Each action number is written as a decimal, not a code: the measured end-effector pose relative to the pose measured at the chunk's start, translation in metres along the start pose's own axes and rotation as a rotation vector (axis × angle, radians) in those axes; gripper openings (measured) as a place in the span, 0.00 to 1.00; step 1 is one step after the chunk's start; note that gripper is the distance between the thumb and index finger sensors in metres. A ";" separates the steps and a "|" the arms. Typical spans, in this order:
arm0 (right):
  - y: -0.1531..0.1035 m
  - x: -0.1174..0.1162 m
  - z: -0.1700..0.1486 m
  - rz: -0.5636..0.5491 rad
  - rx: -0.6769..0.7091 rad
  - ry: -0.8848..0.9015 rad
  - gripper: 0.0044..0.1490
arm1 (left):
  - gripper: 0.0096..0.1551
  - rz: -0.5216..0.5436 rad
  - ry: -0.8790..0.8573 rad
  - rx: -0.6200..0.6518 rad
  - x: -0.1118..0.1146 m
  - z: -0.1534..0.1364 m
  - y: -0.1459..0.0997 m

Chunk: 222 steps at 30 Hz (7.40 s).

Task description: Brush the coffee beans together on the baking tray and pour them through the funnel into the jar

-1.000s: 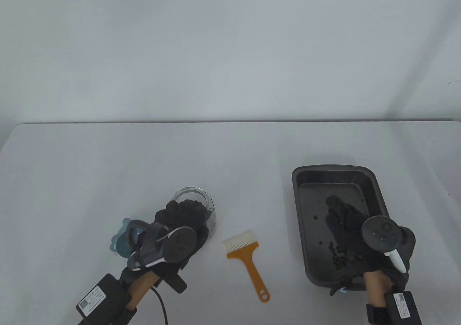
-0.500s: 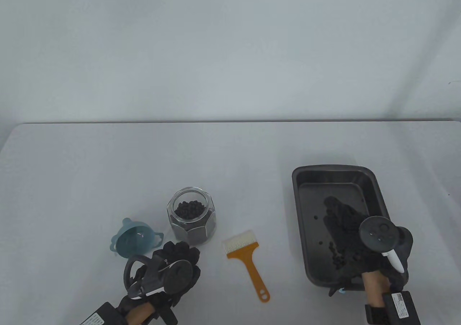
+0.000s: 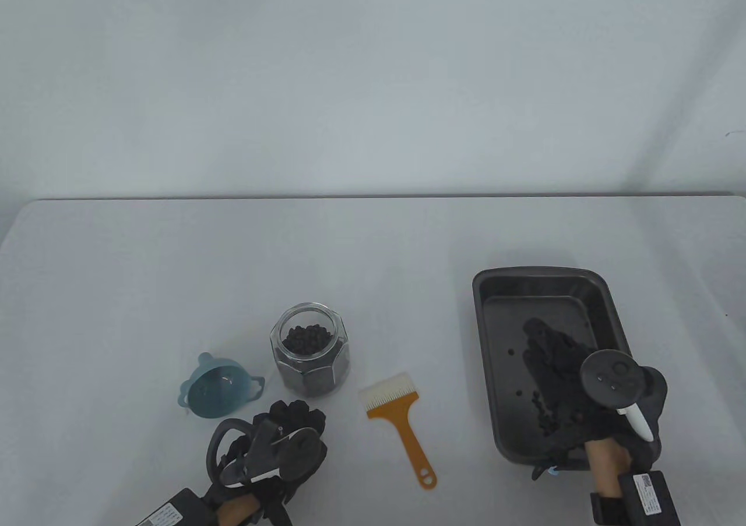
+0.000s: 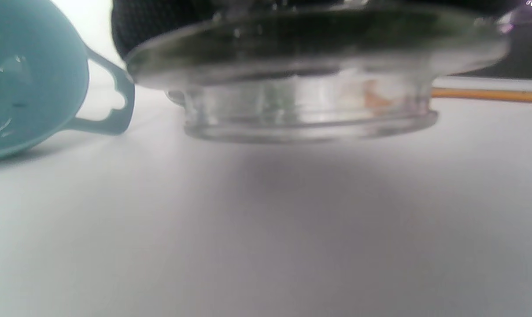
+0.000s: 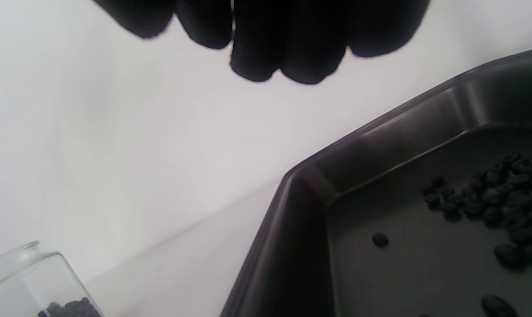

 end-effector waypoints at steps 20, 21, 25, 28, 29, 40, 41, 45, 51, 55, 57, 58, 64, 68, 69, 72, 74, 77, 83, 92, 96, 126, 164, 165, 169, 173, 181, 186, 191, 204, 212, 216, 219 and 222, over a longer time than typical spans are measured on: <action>0.000 -0.001 0.001 0.009 0.008 0.005 0.34 | 0.44 -0.003 0.026 -0.018 -0.001 0.001 0.000; 0.000 -0.001 0.001 0.008 0.009 0.005 0.34 | 0.44 0.018 0.021 -0.021 -0.007 0.000 -0.002; 0.001 -0.001 0.000 0.010 0.007 0.009 0.34 | 0.45 0.088 0.000 -0.035 -0.028 -0.004 -0.010; 0.001 -0.002 0.000 0.014 0.005 0.010 0.34 | 0.45 0.149 -0.064 -0.049 -0.048 -0.011 -0.020; 0.001 -0.002 0.000 0.015 0.005 0.009 0.34 | 0.45 0.165 -0.076 -0.056 -0.054 -0.014 -0.023; 0.000 -0.003 0.001 0.018 0.002 0.010 0.34 | 0.46 0.229 -0.134 -0.447 -0.081 -0.120 -0.057; 0.000 -0.003 0.001 0.017 0.002 0.009 0.34 | 0.47 0.189 -0.151 -0.486 -0.073 -0.131 -0.057; 0.000 -0.003 0.001 0.018 0.001 0.009 0.34 | 0.50 0.035 -0.219 -0.545 -0.036 -0.152 -0.050; 0.000 -0.003 0.000 0.018 -0.005 0.010 0.34 | 0.47 0.017 -0.264 -0.593 0.001 -0.158 -0.037; 0.001 -0.003 0.000 0.025 -0.008 0.011 0.34 | 0.39 0.074 -0.241 -0.613 0.004 -0.160 -0.035; 0.001 -0.004 -0.001 0.030 -0.011 0.011 0.34 | 0.35 0.086 -0.232 -0.633 0.005 -0.161 -0.034; 0.001 -0.004 0.000 0.031 -0.011 0.008 0.34 | 0.33 0.090 -0.222 -0.640 0.005 -0.162 -0.032; 0.001 -0.003 0.001 0.025 -0.007 0.012 0.34 | 0.26 0.140 -0.150 -0.693 -0.001 -0.163 -0.030; 0.001 -0.003 0.000 0.029 -0.009 0.016 0.34 | 0.24 0.213 -0.147 -0.716 -0.024 -0.165 -0.037; 0.001 -0.003 0.000 0.030 -0.009 0.017 0.34 | 0.24 0.228 -0.139 -0.728 -0.033 -0.167 -0.039; 0.001 -0.003 0.000 0.030 -0.008 0.021 0.34 | 0.24 0.276 -0.171 -0.749 -0.064 -0.174 -0.041; 0.001 -0.002 0.000 0.027 -0.006 0.024 0.34 | 0.24 0.317 -0.211 -0.750 -0.091 -0.179 -0.042; 0.001 -0.002 0.000 0.029 -0.006 0.025 0.34 | 0.25 0.321 -0.359 -0.715 -0.127 -0.183 -0.036; 0.001 -0.002 0.001 0.029 -0.004 0.022 0.34 | 0.27 0.199 -0.585 -0.608 -0.152 -0.171 0.006; 0.000 0.000 0.000 0.026 -0.006 0.029 0.34 | 0.27 0.006 -0.508 -0.624 -0.129 -0.142 0.060; 0.000 0.000 0.000 0.026 -0.005 0.032 0.34 | 0.26 -0.031 -0.455 -0.650 -0.120 -0.139 0.068; 0.001 -0.005 0.003 0.045 0.002 0.015 0.34 | 0.42 0.288 -0.494 -0.559 -0.126 -0.141 -0.001; -0.022 -0.078 0.104 0.147 0.140 -0.301 0.38 | 0.53 0.220 -0.419 -0.525 -0.027 -0.130 -0.051; -0.023 -0.083 0.108 0.168 0.153 -0.312 0.39 | 0.53 0.217 -0.420 -0.524 -0.027 -0.130 -0.051; -0.031 -0.132 0.123 0.453 0.047 -0.334 0.44 | 0.53 0.209 -0.413 -0.521 -0.027 -0.129 -0.051; -0.036 -0.174 0.118 0.500 0.039 -0.664 0.47 | 0.52 0.197 -0.416 -0.518 -0.026 -0.128 -0.051; -0.045 -0.213 0.096 0.609 -0.020 -0.816 0.51 | 0.52 0.196 -0.421 -0.514 -0.026 -0.128 -0.050; -0.041 -0.210 0.085 0.604 -0.099 -0.681 0.48 | 0.52 0.195 -0.443 -0.511 -0.026 -0.128 -0.050; -0.041 -0.208 0.082 0.551 -0.095 -0.686 0.51 | 0.52 0.187 -0.469 -0.511 -0.024 -0.128 -0.051; -0.051 -0.219 0.088 0.466 0.039 -0.826 0.45 | 0.52 0.178 -0.484 -0.513 -0.023 -0.130 -0.052; -0.048 -0.217 0.090 0.469 0.159 -0.862 0.31 | 0.52 0.177 -0.481 -0.512 -0.022 -0.129 -0.052; -0.048 -0.209 0.093 0.497 0.161 -0.783 0.31 | 0.52 0.172 -0.489 -0.511 -0.022 -0.129 -0.052; -0.049 -0.202 0.099 0.502 0.194 -0.781 0.32 | 0.52 0.169 -0.494 -0.510 -0.022 -0.130 -0.051; -0.049 -0.186 0.112 0.451 0.245 -0.802 0.35 | 0.52 0.168 -0.501 -0.506 -0.022 -0.130 -0.051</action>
Point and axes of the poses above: the tracker on the back of each hand, its own z axis roughly to the thumb side, its own y axis roughly from the wrist to the fingertips, x = y × z, the point moved 3 cm from there along y, roughly from the wrist to the fingertips, and after that the axes turned 7 degrees about y, right-handed, at the moved point
